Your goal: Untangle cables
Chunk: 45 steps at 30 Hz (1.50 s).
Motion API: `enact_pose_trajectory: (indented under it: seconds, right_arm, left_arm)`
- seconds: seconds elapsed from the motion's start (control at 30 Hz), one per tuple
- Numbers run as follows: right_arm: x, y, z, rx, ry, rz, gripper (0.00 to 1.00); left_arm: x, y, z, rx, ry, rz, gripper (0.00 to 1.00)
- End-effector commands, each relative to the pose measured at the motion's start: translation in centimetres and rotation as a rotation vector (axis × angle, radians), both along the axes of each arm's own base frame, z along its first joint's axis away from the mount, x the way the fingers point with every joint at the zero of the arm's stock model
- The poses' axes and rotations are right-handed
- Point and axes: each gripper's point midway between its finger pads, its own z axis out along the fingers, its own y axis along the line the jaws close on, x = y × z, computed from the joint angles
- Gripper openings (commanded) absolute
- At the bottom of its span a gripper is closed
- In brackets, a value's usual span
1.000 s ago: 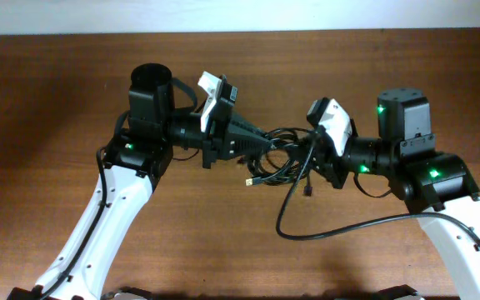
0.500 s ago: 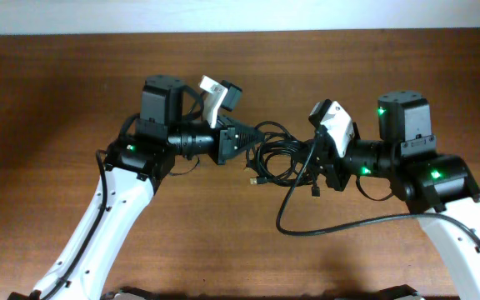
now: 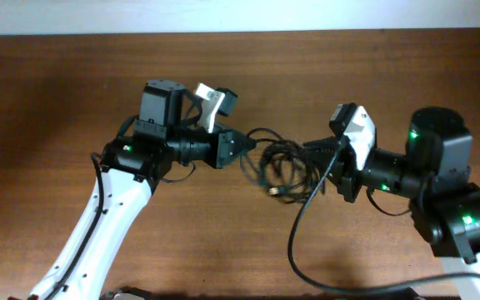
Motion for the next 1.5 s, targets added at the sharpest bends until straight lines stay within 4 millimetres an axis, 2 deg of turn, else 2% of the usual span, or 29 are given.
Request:
enact_pose_trajectory:
  seconds: [0.0,0.1,0.27,0.33,0.37,0.47,0.57,0.63,0.77,0.87,0.97,1.1,1.17,1.2,1.23,1.27,1.3,1.47]
  right_arm:
    - [0.2,-0.4,1.6,0.015,-0.03,-0.047,0.16]
    - [0.3,-0.4,1.6,0.015,-0.032,-0.047,0.16]
    - [1.1,-2.1,-0.9,-0.048,0.087,-0.184,0.45]
    - [0.9,-2.9,-3.2,-0.101,0.185,-0.23,0.61]
    - [0.8,-2.9,-4.2,-0.119,0.235,-0.228,0.62]
    - [0.8,-2.9,-6.1,-0.157,0.305,-0.217,0.7]
    - [0.9,-2.8,-8.2,-0.216,0.358,-0.179,0.7]
    - [1.4,-2.7,-9.0,-0.229,0.375,-0.172,0.68]
    - [1.8,-2.6,-9.4,-0.235,0.378,-0.168,0.46]
    - [2.1,-2.5,-9.1,-0.229,0.361,-0.169,0.41]
    - [2.3,-2.4,-8.9,-0.224,0.348,-0.17,0.23]
    - [2.0,-2.4,-9.1,-0.226,0.363,-0.165,0.15]
    - [1.9,-2.3,-9.2,-0.223,0.37,-0.159,0.15]
    - [1.7,-2.2,-9.1,-0.214,0.373,-0.147,0.19]
    - [1.7,-2.1,-9.1,-0.21,0.375,-0.142,0.33]
    - [1.7,-2.1,-9.0,-0.21,0.374,-0.142,0.41]
    - [1.7,-2.1,-9.0,-0.21,0.372,-0.141,0.44]
    - [1.4,-1.4,-8.5,-0.197,0.33,-0.077,0.43]
  left_arm:
    - [0.4,1.3,-2.7,0.077,0.067,0.061,0.0]
    - [0.3,1.3,-2.7,0.075,0.068,0.056,0.0]
    - [-0.7,-0.6,0.3,-0.077,-0.003,-0.085,0.0]
    - [-0.9,-1.2,1.6,-0.138,-0.046,-0.136,0.0]
    - [-1.2,-1.6,2.8,-0.189,-0.078,-0.183,0.0]
    - [-1.8,-2.1,4.5,-0.26,-0.132,-0.255,0.0]
    - [-2.3,-2.5,6.4,-0.332,-0.182,-0.32,0.0]
    - [-2.8,-2.6,7.5,-0.373,-0.215,-0.37,0.0]
    - [-3.1,-2.7,7.9,-0.388,-0.231,-0.393,0.0]
    - [-3.2,-2.7,8.2,-0.394,-0.245,-0.402,0.0]
    - [-3.2,-2.7,8.3,-0.396,-0.25,-0.406,0.0]
    - [-3.1,-2.7,8.3,-0.397,-0.253,-0.405,0.0]
    - [-3.0,-2.7,8.6,-0.403,-0.241,-0.399,0.0]
    - [-3.0,-2.8,8.7,-0.406,-0.237,-0.397,0.0]
    - [-2.9,-2.8,9.0,-0.412,-0.229,-0.391,0.0]
    - [-2.8,-2.8,9.2,-0.417,-0.223,-0.388,0.0]
    - [-2.8,-2.8,9.3,-0.419,-0.222,-0.388,0.0]
    - [-2.8,-2.8,9.3,-0.42,-0.222,-0.39,0.0]
